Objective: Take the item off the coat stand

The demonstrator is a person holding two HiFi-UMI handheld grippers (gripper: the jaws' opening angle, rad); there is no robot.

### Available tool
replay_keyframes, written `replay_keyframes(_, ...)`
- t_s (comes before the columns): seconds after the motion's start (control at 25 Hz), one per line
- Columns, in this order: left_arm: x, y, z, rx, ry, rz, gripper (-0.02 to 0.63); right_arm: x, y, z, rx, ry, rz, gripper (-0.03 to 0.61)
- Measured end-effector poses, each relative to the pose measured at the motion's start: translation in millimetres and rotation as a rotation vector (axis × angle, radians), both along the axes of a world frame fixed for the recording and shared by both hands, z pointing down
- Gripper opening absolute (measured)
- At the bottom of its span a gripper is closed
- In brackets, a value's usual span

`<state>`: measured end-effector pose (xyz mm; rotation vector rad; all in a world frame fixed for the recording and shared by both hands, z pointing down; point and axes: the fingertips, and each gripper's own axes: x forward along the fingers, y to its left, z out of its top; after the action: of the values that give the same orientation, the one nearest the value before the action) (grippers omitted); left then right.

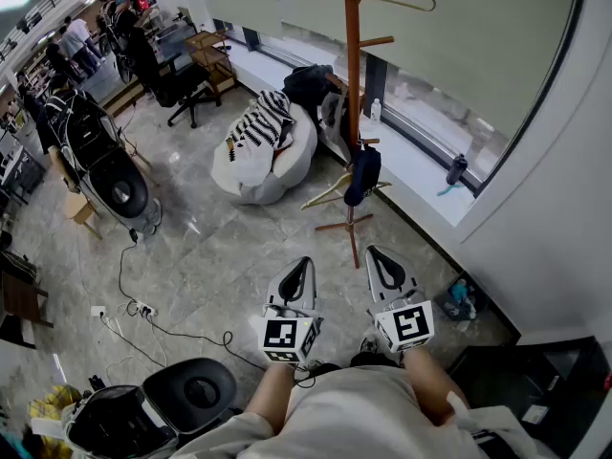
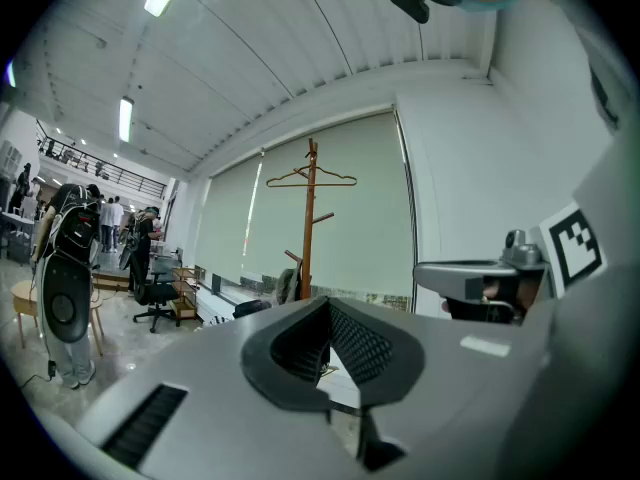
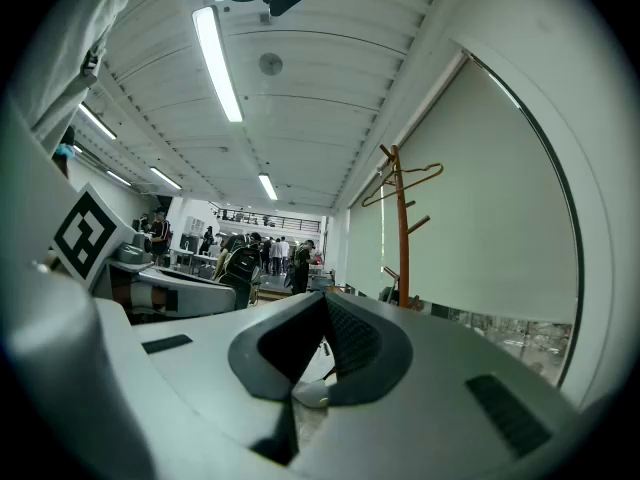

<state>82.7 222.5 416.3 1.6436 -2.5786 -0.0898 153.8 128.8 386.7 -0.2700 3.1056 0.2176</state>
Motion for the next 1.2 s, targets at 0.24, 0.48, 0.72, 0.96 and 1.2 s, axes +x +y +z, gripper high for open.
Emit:
replay_keyframes(0.24, -10, 28, 10, -0.011, 0.014, 0.013, 0.011, -12, 32, 4, -0.016, -0.009, -0.018, 0.005)
replay_keyframes(0.48, -22, 46, 34, -0.017, 0.063, 0.025, 0.011, -19, 48, 22, -0.006, 0.034, 0.003, 0.005)
replay_keyframes(0.72, -46, 27, 51, -0.028, 0.092, 0.019, 0.011, -42, 21, 38, -0.010, 0.074, 0.009, 0.005)
replay_keyframes(0.96, -87, -30, 55, -0.061, 0.098, 0.006, 0.011, -89, -39, 37, -0.027, 0.043, -0.018, 0.005)
replay_keyframes(1.2, -118, -99, 39, -0.065, 0.079, 0.000, 0.009, -117, -103, 35, -0.064, 0.024, -0.044, 0.005)
